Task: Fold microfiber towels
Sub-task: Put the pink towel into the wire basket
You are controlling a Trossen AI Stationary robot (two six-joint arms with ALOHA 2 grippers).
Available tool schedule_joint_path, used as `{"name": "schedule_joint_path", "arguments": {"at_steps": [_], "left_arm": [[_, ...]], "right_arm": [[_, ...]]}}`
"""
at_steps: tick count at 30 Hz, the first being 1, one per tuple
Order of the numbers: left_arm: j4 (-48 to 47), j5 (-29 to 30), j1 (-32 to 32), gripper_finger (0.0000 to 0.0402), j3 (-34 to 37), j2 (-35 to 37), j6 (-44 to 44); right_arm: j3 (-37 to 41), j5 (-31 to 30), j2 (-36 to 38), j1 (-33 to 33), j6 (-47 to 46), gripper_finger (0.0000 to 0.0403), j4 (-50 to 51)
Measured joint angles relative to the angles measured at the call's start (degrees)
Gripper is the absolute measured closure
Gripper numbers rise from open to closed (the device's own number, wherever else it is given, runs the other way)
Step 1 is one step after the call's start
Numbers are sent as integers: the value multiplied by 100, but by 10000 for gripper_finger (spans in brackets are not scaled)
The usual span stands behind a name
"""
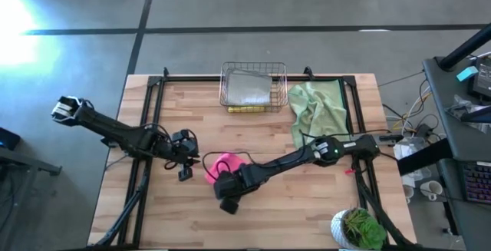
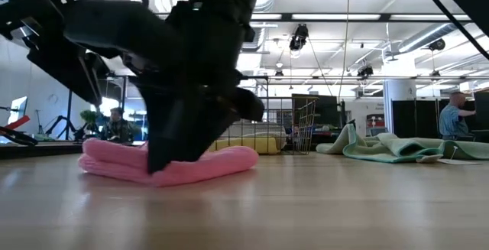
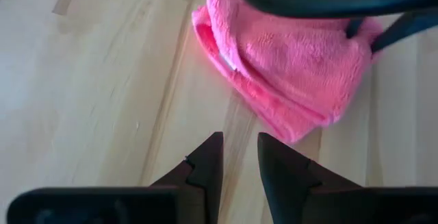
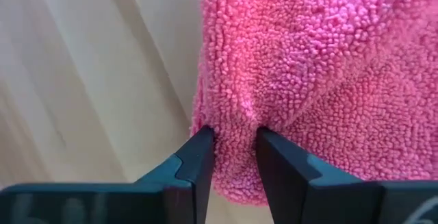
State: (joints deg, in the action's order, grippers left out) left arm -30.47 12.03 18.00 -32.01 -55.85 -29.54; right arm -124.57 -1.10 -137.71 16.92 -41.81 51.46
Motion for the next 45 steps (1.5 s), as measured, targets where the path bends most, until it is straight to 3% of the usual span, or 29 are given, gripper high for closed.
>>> {"name": "schedule_joint_path", "arguments": {"at_steps": [9,23,34,45], "left_arm": [[-10,-2,0,325,2,-95,-3],[-3,-2,0,325,2,-101,-3],[-3,-4,2,322,2,-99,-5],[-2,-317,2,244,2,-109,-11]], "right_arm": [[8,117,136,35,831,298,638],[13,117,354,33,845,296,614],[13,150,378,31,555,220,527],[13,-10,1176,35,597,215,646]]}}
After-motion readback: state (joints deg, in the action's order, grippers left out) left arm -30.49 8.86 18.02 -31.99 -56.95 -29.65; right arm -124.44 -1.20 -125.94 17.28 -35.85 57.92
